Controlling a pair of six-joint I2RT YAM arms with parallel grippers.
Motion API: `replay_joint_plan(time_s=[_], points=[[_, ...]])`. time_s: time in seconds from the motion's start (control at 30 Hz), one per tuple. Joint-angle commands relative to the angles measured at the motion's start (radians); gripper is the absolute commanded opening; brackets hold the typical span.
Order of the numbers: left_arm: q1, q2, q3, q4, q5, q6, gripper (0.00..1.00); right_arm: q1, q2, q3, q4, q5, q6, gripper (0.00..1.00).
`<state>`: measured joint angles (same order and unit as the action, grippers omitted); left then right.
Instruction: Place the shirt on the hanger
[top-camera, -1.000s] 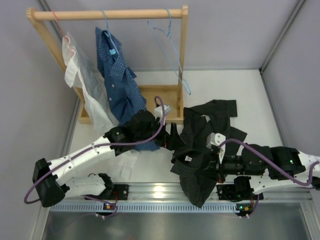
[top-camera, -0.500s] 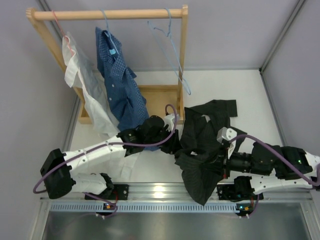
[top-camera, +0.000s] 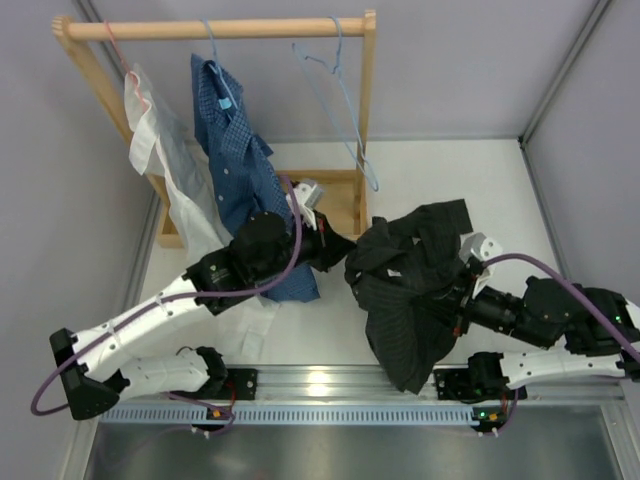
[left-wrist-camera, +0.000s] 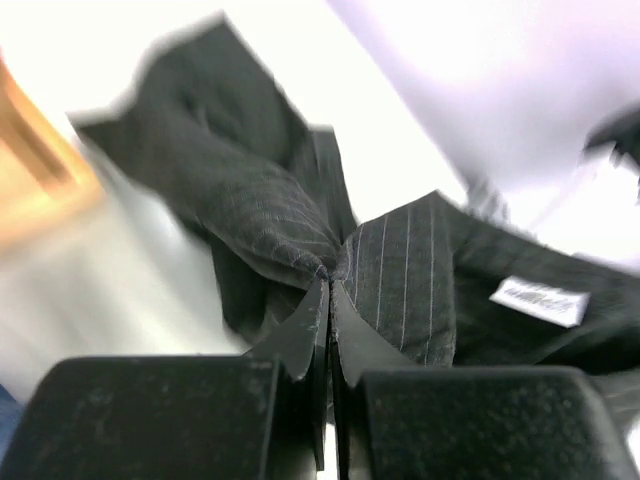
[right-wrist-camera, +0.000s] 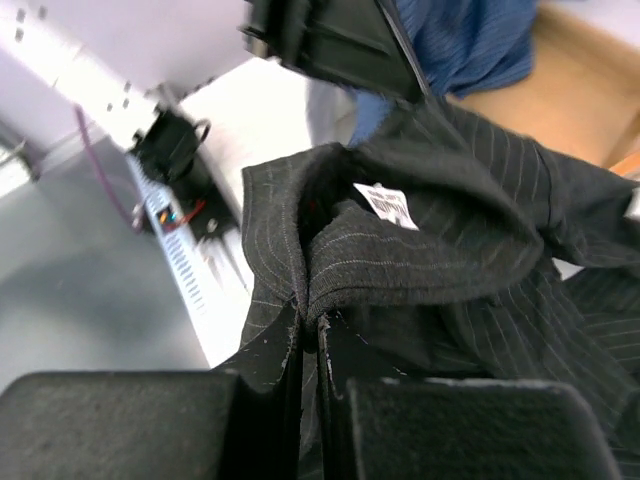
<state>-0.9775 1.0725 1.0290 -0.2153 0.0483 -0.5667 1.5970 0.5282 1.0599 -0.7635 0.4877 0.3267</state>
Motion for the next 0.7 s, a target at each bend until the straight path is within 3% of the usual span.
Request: replay_joint_plan(time_s=[0.0, 0.13, 0.27, 0.43, 0.5, 0.6, 0.67], points=[[-0.003, -0.049, 0.150, 0.045, -0.159, 0.116, 0.00, 0.015, 0.068, 0.133, 0.012, 0.158, -0.078, 0.00], [-0.003, -0.039, 0.334, 0.027, -0.203, 0.220, 0.00, 0.015, 0.197, 0.407, 0.015, 0.169, -0.202, 0.00], [-0.003, -0.026, 0.538, 0.027, -0.137, 0.318, 0.00, 0.015, 0.367, 0.713, -0.031, 0.053, -0.316, 0.00], [-0.003, -0.069, 0.585, 0.068, 0.001, 0.439, 0.00, 0.015, 0.611, 1.185, -0.250, -0.090, -0.390, 0.00], [-0.001, -0.107, 0.550, 0.077, 0.033, 0.439, 0.00, 0.015, 0.600, 1.207, -0.270, -0.054, -0.384, 0.00], [-0.003, -0.156, 0.455, 0.114, 0.048, 0.397, 0.00, 0.015, 0.517, 1.009, -0.240, 0.098, -0.338, 0.00], [-0.001, -0.175, 0.300, 0.172, 0.042, 0.345, 0.00, 0.014, 0.434, 0.817, -0.238, 0.232, -0.232, 0.00]])
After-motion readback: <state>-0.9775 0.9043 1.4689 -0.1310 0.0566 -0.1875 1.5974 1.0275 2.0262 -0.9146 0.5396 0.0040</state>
